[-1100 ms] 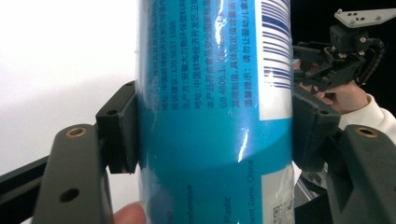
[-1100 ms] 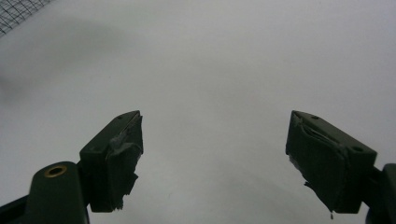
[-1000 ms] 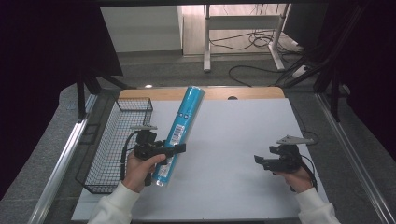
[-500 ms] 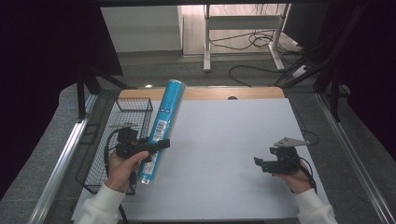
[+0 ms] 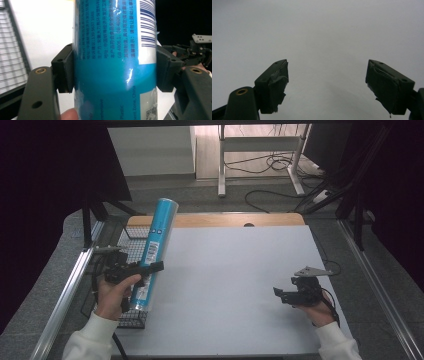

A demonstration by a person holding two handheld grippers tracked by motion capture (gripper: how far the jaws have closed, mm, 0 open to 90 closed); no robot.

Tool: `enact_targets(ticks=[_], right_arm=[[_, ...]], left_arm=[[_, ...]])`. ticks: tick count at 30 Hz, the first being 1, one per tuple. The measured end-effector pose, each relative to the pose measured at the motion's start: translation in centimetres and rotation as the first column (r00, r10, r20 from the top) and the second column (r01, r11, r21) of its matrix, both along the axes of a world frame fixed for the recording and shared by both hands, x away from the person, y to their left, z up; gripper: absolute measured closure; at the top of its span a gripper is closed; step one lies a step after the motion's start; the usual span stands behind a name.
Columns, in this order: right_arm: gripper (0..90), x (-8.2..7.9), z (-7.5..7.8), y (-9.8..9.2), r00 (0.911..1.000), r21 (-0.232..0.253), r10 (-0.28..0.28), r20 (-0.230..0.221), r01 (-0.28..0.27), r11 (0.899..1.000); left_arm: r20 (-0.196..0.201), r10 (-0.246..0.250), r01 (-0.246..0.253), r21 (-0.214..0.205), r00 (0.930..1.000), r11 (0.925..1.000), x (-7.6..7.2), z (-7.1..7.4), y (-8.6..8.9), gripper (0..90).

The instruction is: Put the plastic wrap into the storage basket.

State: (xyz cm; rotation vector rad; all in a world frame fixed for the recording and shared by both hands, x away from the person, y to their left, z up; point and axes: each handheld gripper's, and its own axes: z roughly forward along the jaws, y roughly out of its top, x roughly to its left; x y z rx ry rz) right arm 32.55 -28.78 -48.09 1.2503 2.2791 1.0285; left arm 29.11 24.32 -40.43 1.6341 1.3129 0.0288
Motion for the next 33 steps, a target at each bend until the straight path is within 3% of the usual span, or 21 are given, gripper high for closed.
enact_targets(ticks=[8,15,20,27,30,33], right_arm=[[18.7,0.0,0.0,0.0,1.0000,-0.004,-0.002,0.002,0.002,1.000],[18.7,0.0,0.0,0.0,1.0000,-0.006,-0.004,0.002,0.004,1.000],[18.7,0.0,-0.1,0.0,1.0000,-0.009,-0.003,-0.001,0.003,1.000],[18.6,0.1,-0.2,0.1,1.0000,-0.015,-0.003,-0.002,0.003,1.000],[18.6,0.1,-0.2,0.0,1.0000,-0.016,-0.006,-0.002,0.006,1.000],[18.6,0.1,-0.2,0.0,1.0000,-0.017,-0.005,-0.001,0.005,1.000]], left_arm=[[-0.011,0.055,-0.055,0.014,0.9984,0.9984,0.0,0.0,2.2,32.2],[-0.036,0.117,-0.116,0.044,0.9924,0.9923,0.1,-0.6,4.0,32.2],[-0.057,0.168,-0.163,0.089,0.9841,0.9826,0.4,-1.4,4.6,32.2],[-0.078,0.206,-0.191,0.164,0.9755,0.9678,1.3,-2.4,4.9,32.2],[-0.064,0.223,-0.205,0.213,0.9726,0.9552,1.6,-2.7,4.6,32.2],[-0.083,0.226,-0.204,0.219,0.9705,0.9542,2.0,-3.1,4.4,32.1]])
